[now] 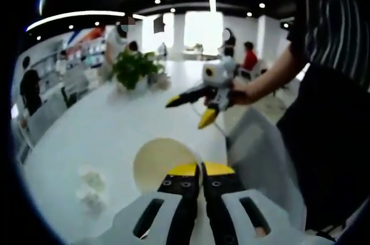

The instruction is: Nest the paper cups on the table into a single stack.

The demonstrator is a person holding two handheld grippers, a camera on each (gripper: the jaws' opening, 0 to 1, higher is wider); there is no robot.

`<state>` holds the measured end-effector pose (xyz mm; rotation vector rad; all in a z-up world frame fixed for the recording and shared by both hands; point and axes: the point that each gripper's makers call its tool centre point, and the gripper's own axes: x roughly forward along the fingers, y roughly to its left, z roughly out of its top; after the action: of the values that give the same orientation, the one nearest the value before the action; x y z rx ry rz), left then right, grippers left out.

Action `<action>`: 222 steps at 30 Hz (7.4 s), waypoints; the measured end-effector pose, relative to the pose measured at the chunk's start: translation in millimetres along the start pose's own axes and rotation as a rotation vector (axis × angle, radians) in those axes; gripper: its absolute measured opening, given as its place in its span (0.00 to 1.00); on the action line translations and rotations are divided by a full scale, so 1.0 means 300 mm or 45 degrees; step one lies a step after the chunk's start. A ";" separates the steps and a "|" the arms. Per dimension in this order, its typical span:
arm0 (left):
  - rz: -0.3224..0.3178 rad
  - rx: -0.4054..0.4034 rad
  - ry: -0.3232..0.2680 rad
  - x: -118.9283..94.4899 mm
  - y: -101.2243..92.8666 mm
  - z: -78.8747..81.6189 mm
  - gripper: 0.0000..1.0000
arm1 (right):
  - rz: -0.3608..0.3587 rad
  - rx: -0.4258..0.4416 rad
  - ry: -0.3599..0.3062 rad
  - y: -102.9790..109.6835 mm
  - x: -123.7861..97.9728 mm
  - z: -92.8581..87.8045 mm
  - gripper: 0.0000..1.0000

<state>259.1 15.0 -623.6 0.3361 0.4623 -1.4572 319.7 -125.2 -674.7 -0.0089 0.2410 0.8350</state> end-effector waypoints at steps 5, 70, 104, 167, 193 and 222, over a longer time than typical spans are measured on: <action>-0.016 0.010 0.027 0.012 -0.005 -0.009 0.00 | -0.048 -0.004 -0.001 -0.032 -0.016 -0.010 0.90; -0.119 0.321 0.679 0.192 0.009 -0.151 0.00 | -0.262 0.101 -0.103 -0.165 -0.105 -0.085 0.96; -0.124 0.239 0.818 0.290 0.000 -0.332 0.00 | -0.242 0.137 -0.097 -0.148 -0.098 -0.117 0.94; -0.103 0.189 0.784 0.237 0.031 -0.301 0.09 | -0.246 0.137 -0.094 -0.152 -0.106 -0.114 0.92; -0.075 0.160 0.755 0.269 0.031 -0.317 0.05 | -0.269 0.146 -0.105 -0.166 -0.125 -0.113 0.92; 0.199 0.004 0.409 0.165 0.165 -0.170 0.37 | -0.246 0.130 -0.045 -0.151 -0.098 -0.132 0.92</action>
<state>306.0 1.6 -695.3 0.6004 0.6762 -1.2554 325.7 -181.2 -710.9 0.0769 0.2452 0.6291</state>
